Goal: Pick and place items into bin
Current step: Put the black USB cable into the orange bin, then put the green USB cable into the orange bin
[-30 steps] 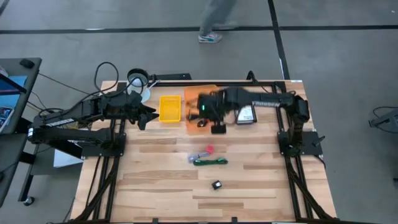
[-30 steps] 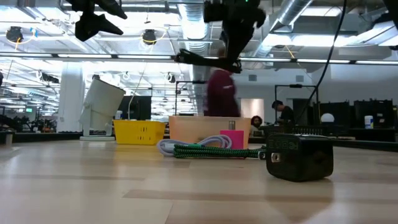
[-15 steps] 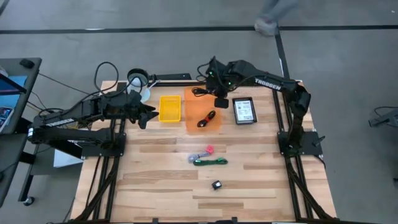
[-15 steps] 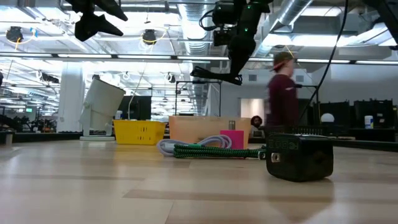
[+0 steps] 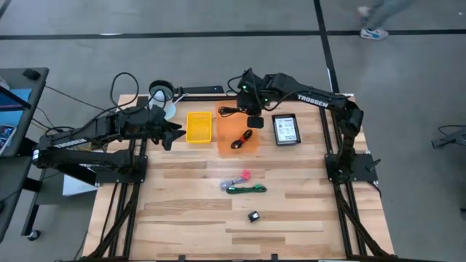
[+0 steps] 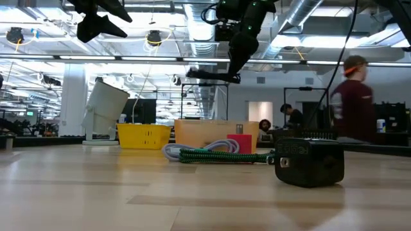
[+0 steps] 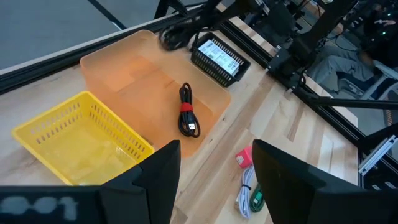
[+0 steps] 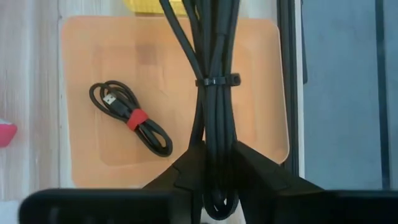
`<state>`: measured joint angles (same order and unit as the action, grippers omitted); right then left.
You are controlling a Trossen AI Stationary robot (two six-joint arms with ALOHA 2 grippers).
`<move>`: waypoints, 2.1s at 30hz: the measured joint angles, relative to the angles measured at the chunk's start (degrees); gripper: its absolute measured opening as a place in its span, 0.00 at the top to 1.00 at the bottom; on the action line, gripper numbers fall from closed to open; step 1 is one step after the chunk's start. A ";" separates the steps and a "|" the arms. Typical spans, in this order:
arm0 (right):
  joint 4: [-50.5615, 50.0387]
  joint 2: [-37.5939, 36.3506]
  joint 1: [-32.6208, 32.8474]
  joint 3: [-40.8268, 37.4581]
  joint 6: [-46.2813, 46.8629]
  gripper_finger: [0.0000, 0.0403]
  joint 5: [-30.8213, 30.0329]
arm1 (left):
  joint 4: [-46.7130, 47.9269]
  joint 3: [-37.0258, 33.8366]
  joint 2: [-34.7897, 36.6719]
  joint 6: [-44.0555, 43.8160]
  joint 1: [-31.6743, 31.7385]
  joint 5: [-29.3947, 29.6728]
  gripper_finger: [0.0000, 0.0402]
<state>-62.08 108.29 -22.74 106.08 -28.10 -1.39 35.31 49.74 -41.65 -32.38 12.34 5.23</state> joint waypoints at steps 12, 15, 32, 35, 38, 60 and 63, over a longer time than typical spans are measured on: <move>0.25 0.00 1.01 0.00 4.18 0.67 -0.06 | 0.02 0.00 0.02 -0.21 0.01 -0.02 0.53; -1.43 0.00 1.68 0.00 6.82 0.65 0.00 | 0.02 0.00 0.02 -0.37 0.01 -0.03 0.53; -11.64 0.00 16.35 -4.98 14.83 0.67 8.96 | 0.04 0.00 0.02 -0.63 0.02 -0.06 0.53; -6.87 0.13 19.72 -8.04 16.88 0.67 8.98 | 0.04 0.00 0.02 -0.63 0.00 -0.06 0.53; -3.76 0.00 22.12 -9.89 18.58 0.67 8.98 | 0.04 0.00 0.00 -0.63 0.00 -0.06 0.53; 10.45 0.02 31.62 -19.87 29.27 0.69 9.03 | 0.04 0.00 0.02 -0.66 0.00 -0.10 0.53; 13.45 0.02 32.52 -21.84 31.01 0.69 9.05 | 0.04 0.00 0.02 -0.66 0.02 -0.13 0.53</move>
<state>-48.63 108.31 9.78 84.25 2.91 7.66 35.35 49.74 -41.63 -33.04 12.36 5.10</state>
